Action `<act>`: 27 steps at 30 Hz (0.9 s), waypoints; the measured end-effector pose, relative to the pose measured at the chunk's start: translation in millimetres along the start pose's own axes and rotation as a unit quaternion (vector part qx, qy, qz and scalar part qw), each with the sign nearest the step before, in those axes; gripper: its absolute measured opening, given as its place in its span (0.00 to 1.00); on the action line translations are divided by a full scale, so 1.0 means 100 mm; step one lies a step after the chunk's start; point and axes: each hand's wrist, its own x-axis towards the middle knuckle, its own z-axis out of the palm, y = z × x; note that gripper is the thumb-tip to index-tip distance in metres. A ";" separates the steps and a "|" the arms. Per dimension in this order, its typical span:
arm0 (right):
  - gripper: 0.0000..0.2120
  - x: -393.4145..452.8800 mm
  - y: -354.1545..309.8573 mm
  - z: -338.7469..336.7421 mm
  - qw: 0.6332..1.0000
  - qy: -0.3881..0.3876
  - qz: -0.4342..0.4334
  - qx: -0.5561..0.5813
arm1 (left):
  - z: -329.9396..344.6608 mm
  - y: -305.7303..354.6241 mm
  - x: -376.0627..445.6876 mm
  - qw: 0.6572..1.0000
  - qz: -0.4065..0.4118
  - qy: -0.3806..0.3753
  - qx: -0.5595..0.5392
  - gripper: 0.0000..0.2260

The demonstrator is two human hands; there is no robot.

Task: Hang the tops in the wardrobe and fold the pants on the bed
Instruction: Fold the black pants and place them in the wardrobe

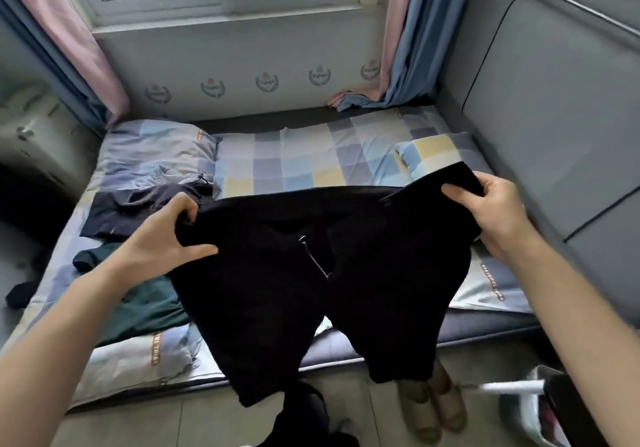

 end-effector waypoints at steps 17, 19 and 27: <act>0.21 4.22 -0.05 2.12 0.918 0.164 -0.053 -0.357 | -0.12 -1.59 4.43 0.955 -0.157 0.234 -0.088 0.31; 0.24 4.70 0.49 2.44 0.891 0.160 -0.030 -0.424 | 0.36 -1.99 4.95 0.959 -0.207 0.192 -0.016 0.36; 0.19 4.01 4.22 2.93 0.840 -0.123 0.191 -0.492 | 3.87 -3.55 3.48 0.911 -0.339 -0.218 0.082 0.35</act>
